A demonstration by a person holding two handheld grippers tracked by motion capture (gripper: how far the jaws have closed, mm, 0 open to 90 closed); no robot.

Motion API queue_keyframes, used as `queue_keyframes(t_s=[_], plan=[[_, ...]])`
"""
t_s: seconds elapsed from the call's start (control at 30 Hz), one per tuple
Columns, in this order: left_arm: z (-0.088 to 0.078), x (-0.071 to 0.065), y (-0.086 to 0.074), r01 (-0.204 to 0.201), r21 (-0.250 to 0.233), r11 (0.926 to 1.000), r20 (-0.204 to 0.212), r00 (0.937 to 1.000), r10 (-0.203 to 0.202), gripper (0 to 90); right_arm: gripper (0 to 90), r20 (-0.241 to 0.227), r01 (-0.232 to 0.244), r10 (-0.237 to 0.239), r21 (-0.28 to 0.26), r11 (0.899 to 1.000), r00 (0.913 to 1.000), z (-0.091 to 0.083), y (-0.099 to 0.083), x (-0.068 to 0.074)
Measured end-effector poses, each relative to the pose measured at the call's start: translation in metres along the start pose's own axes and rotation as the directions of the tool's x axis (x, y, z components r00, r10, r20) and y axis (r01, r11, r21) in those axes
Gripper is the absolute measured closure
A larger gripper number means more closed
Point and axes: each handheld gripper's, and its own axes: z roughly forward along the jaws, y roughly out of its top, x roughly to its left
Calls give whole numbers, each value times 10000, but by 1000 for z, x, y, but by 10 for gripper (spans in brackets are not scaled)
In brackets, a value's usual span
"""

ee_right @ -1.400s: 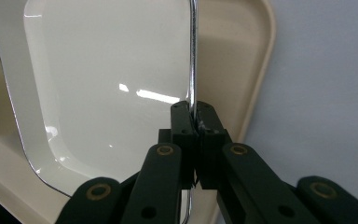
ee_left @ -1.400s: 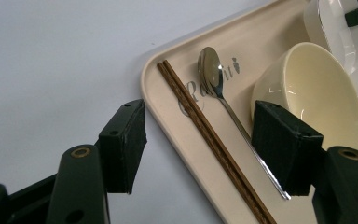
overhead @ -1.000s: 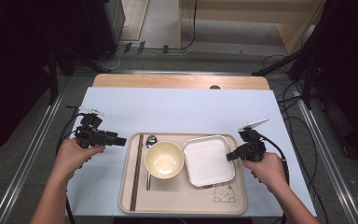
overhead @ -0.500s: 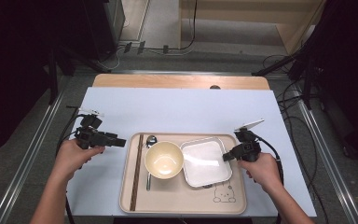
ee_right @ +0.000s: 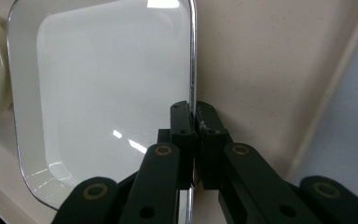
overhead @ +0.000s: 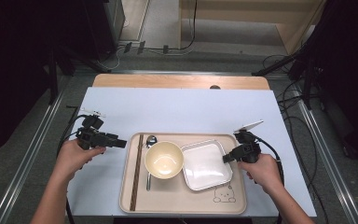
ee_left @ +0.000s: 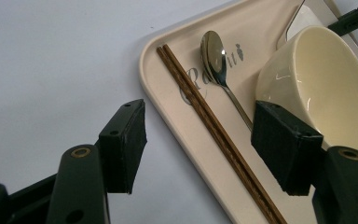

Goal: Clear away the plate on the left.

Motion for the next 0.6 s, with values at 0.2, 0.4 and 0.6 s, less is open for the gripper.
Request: queue_keyframes(t_s=[0.2,0.4,0.6], plan=[[1,-1,0,-16,106,9999,-30,10000,17,367,778,-315,5,-9,-137,9999,9995,-7,0,1],[1,-3,-2,-128,100,9999,-39,9999,128,367,700,-368,332,-357,-679,9971,9987,-18,-1,3],[3,-5,-6,-125,172,9998,-58,9999,126,368,603,-355,1253,-1319,-1481,9810,9906,-32,-4,6]])
